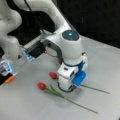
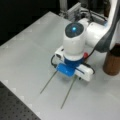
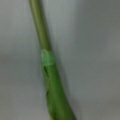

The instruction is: Flower insertion into a vase

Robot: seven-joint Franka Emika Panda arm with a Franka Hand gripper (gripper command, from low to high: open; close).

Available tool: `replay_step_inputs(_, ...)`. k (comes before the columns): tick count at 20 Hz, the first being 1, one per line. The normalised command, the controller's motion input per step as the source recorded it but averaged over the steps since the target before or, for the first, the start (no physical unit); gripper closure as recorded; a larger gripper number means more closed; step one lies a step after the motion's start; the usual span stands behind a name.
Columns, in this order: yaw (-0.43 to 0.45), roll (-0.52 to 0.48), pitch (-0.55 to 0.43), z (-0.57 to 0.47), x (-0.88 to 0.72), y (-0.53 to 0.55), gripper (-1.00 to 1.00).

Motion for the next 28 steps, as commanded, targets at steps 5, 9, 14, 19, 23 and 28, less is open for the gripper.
replay_step_inputs(5,-0.107,-0.024,0.047,-0.13,0.22,0.05,-1.00)
replay_step_inputs(9,-0.110,-0.022,0.022,-0.06,0.22,0.06,1.00)
replay_step_inputs(14,-0.093,-0.028,0.062,-0.07,0.21,0.10,1.00)
replay_step_inputs(19,-0.077,-0.035,0.059,-0.08,0.21,0.14,1.00)
replay_step_inputs(23,-0.064,-0.045,0.065,-0.08,0.15,0.19,1.00)
replay_step_inputs(28,-0.054,-0.047,0.069,-0.08,0.10,0.20,1.00)
